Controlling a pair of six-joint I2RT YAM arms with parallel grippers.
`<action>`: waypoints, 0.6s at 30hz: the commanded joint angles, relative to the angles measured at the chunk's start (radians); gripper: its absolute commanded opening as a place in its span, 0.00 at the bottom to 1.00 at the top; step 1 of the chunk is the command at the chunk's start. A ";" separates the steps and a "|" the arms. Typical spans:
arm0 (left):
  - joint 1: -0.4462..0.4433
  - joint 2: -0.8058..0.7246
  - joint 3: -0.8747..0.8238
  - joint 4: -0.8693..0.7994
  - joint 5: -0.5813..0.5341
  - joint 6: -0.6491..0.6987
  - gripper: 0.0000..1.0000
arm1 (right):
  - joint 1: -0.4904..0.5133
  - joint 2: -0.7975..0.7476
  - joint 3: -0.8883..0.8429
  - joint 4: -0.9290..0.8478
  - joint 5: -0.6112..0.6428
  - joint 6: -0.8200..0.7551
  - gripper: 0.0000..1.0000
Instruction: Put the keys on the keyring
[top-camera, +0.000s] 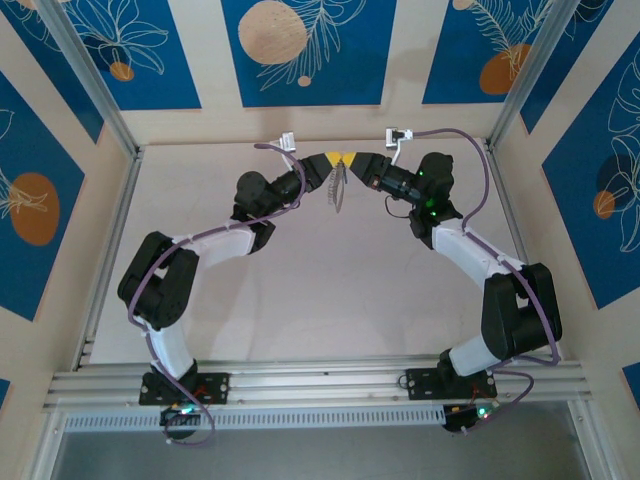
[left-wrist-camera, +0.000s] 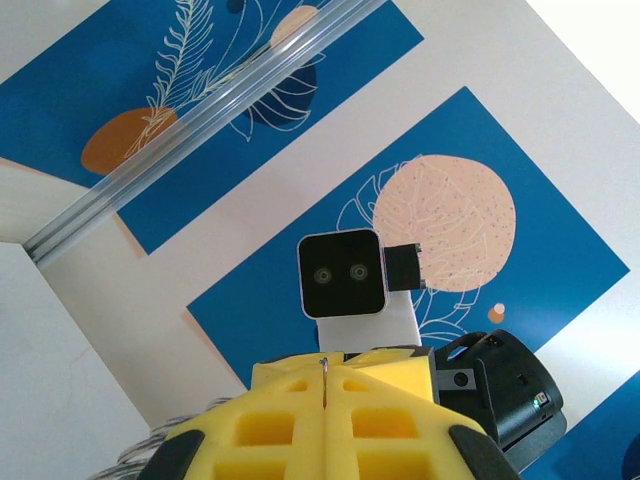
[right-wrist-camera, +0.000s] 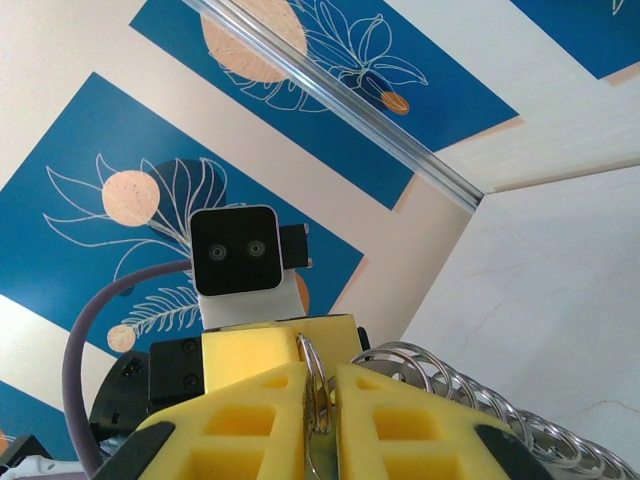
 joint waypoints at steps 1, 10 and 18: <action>-0.017 -0.044 0.005 0.049 0.006 0.016 0.00 | -0.009 -0.017 0.012 0.029 -0.007 0.011 0.17; -0.022 -0.052 0.008 0.044 0.009 0.020 0.00 | -0.012 0.001 0.039 0.036 -0.009 0.027 0.20; -0.023 -0.060 0.003 0.036 0.017 0.025 0.00 | -0.016 0.016 0.057 0.026 -0.028 0.019 0.00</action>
